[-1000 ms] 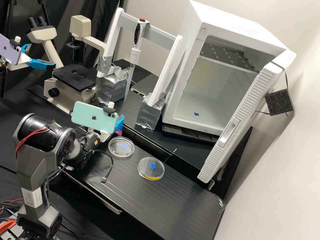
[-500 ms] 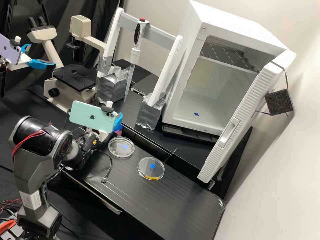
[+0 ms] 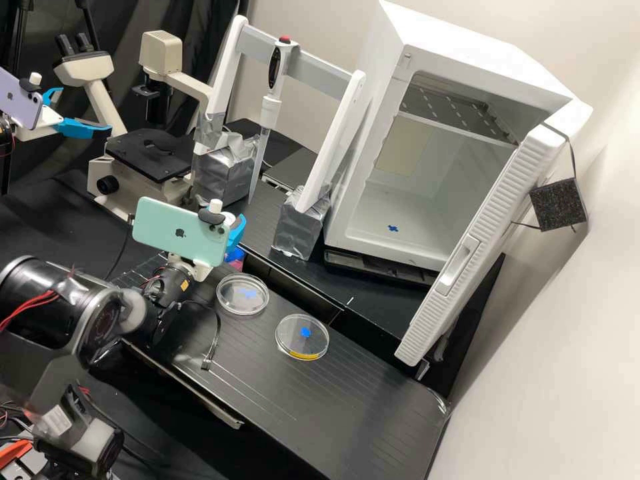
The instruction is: Open the bottle
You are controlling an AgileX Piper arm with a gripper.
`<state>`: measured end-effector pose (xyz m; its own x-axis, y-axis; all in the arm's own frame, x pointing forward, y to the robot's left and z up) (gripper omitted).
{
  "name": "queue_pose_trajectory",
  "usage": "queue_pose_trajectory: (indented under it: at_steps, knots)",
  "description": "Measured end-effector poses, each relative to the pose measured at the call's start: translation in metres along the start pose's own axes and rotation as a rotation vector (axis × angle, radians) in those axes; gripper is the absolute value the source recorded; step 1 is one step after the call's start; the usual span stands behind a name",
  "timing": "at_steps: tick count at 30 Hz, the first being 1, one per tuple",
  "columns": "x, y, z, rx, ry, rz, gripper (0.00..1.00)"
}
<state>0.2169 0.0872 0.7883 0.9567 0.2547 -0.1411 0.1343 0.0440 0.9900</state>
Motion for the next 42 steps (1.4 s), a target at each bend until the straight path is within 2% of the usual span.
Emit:
queue_pose_trajectory:
  at_steps: [8,13,24,25,35,42]
  knots:
    - [-0.031,-0.022,0.010,-0.002,-0.003,-0.085,0.00]
    - [-0.047,-0.027,0.011,-0.002,0.013,-0.095,0.00]
    - [-0.043,-0.031,0.015,-0.001,-0.003,-0.109,0.00]
    - [-0.043,-0.032,0.017,-0.001,-0.009,-0.111,1.00]
    - [-0.041,-0.030,0.018,-0.003,-0.017,-0.104,1.00]
    - [-0.045,-0.022,0.009,-0.011,0.041,-0.066,1.00]
